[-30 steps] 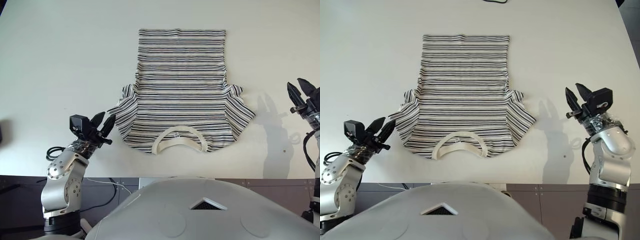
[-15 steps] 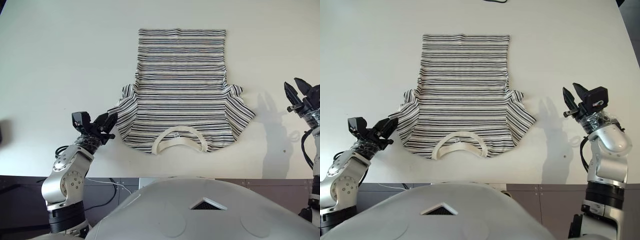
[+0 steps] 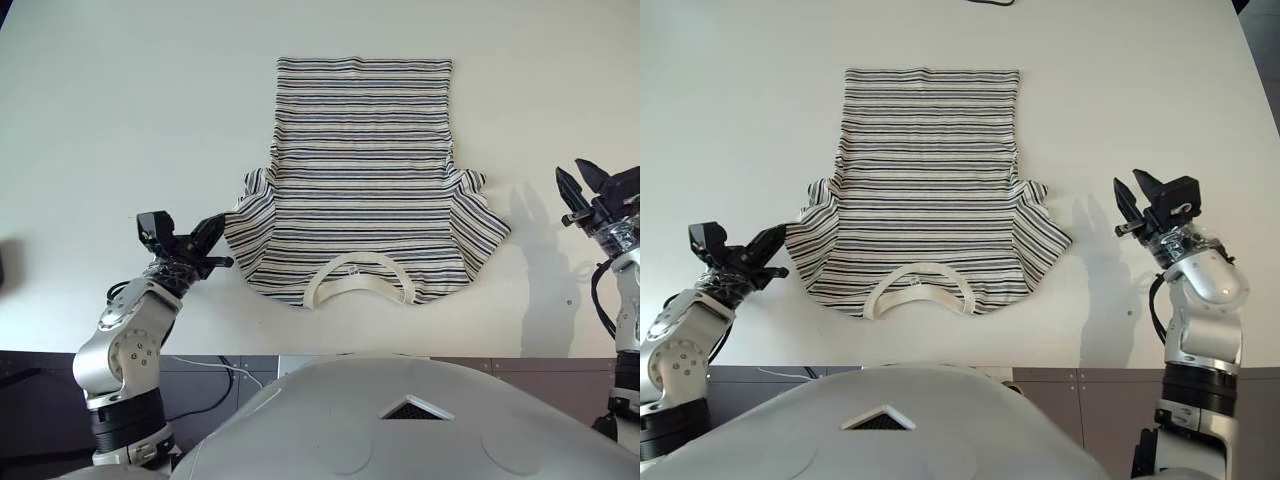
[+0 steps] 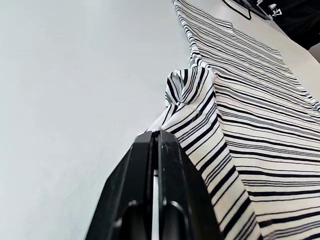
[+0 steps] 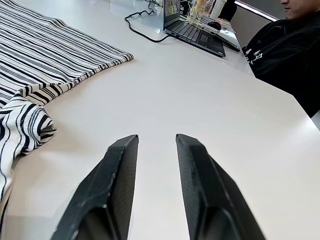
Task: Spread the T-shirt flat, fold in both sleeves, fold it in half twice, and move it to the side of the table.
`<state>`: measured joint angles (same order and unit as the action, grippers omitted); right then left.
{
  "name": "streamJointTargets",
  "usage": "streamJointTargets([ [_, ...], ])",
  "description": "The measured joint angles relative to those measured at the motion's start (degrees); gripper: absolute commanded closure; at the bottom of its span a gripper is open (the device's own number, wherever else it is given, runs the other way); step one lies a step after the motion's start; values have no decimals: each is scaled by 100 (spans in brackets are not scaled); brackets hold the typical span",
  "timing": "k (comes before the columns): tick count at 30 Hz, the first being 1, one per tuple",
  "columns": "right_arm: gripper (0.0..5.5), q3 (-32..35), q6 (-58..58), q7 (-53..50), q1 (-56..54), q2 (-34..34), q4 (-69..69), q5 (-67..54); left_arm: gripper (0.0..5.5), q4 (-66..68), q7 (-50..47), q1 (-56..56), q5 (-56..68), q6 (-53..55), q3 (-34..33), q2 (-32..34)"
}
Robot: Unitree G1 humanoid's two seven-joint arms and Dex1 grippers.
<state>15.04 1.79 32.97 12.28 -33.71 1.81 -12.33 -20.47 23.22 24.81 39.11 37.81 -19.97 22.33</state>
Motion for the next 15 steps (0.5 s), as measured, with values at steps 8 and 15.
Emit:
streamJointTargets([
  [8, 413, -42, 2, -130, 22, 132, -11, 87, 539, -600, 1014, 293, -1023, -1439, 754, 323],
  [15, 413, -48, -15, -178, -70, 190, -7, 80, 539, -917, 1391, 71, -1281, -1697, 1369, 500],
])
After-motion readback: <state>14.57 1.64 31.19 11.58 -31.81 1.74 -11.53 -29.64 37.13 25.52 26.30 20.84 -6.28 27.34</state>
